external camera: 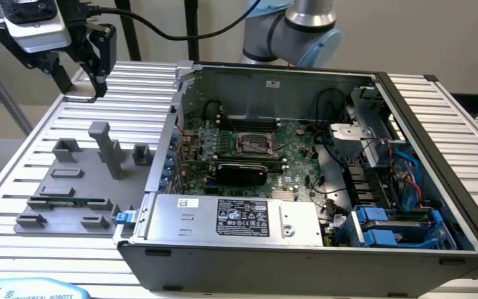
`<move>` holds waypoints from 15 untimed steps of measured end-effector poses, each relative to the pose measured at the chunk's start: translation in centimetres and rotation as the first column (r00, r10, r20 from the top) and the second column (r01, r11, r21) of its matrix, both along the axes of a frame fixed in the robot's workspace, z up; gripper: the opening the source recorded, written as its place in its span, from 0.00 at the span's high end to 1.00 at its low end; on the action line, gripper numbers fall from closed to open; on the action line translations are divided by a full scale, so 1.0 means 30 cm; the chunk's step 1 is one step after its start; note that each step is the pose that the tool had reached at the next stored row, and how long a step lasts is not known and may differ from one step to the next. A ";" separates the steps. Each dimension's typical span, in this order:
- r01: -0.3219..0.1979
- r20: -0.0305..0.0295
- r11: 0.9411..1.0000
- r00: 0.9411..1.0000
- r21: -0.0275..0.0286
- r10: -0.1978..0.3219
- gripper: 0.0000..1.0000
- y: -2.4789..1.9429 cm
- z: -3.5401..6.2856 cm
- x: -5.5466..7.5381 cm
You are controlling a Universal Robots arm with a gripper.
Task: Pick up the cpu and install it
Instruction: 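Pick up the cpu and move it towards the insertion slot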
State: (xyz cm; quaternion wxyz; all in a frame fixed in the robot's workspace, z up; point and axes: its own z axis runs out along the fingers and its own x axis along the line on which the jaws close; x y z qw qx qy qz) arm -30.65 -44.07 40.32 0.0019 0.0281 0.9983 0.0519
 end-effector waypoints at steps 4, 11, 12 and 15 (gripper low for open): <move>0.000 0.000 1.000 1.000 0.003 0.000 0.45 0.000 0.007 0.061; 0.000 0.000 1.000 1.000 0.006 0.000 0.45 0.000 0.008 0.167; 0.000 0.000 1.000 1.000 0.006 0.000 0.45 0.000 0.008 0.183; 0.000 0.000 1.000 1.000 0.007 0.000 0.45 0.001 0.008 0.228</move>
